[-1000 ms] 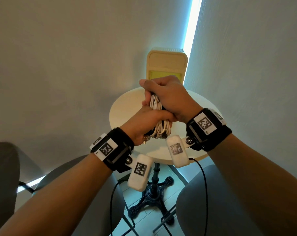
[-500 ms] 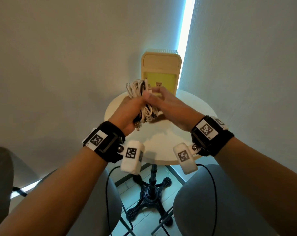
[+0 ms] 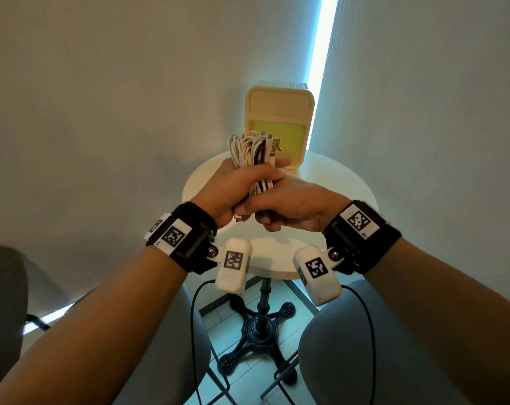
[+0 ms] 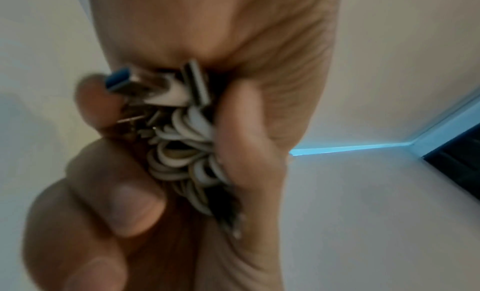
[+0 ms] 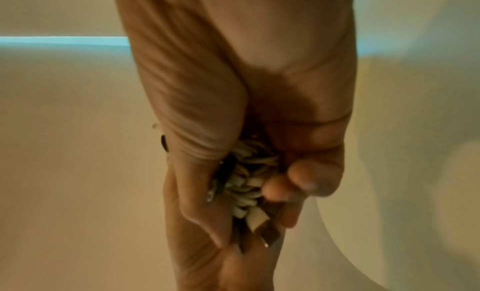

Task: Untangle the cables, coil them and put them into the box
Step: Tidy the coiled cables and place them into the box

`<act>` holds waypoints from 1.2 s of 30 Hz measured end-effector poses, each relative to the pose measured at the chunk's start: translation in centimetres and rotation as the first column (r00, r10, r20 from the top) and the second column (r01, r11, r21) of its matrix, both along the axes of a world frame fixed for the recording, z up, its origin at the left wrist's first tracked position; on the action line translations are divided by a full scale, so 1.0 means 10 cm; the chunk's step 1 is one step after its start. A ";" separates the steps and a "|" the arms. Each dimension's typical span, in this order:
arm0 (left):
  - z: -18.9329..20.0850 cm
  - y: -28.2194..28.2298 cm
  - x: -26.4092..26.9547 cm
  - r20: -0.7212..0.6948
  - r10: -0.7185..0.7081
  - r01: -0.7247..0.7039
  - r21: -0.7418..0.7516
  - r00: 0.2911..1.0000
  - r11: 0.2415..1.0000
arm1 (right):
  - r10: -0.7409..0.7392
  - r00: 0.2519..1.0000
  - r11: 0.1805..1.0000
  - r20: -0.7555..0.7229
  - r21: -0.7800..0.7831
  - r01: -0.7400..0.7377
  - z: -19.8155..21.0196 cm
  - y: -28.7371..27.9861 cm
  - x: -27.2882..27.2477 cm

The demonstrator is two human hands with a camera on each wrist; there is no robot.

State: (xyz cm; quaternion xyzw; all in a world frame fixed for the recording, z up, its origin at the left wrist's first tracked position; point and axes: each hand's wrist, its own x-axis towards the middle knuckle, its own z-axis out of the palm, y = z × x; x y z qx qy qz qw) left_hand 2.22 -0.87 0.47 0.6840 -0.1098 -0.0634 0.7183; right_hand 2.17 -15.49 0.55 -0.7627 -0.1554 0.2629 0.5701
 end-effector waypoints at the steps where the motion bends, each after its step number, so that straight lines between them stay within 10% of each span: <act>1: 0.00 0.00 -0.01 -0.018 0.009 -0.009 0.005 1.000 1.000 | -0.018 1.000 0.999 0.005 -0.042 0.018 0.00 0.03 -0.01; 15: -0.01 0.03 -0.03 -0.017 0.045 -0.045 -0.010 0.999 0.999 | 0.050 0.954 0.977 0.296 -0.211 0.014 0.00 -0.01 -0.13; 21: -0.01 0.01 -0.04 0.018 0.012 -0.012 -0.007 1.000 1.000 | 0.290 0.957 0.894 0.003 -0.359 -0.270 0.32 -0.40 0.17; 26: -0.02 0.04 -0.03 0.028 0.052 -0.052 -0.005 0.998 0.999 | 0.174 0.970 0.707 0.169 -0.707 -0.004 0.44 -0.55 0.30; 30: -0.06 0.03 -0.02 -0.038 0.069 -0.071 -0.064 0.997 0.995 | -0.092 0.953 0.966 0.290 -0.207 0.156 0.30 -0.44 0.32; 36: -0.07 0.07 0.05 -0.072 0.061 -0.067 -0.084 0.996 0.994 | -0.365 0.918 0.908 0.151 0.276 0.316 0.30 -0.26 0.33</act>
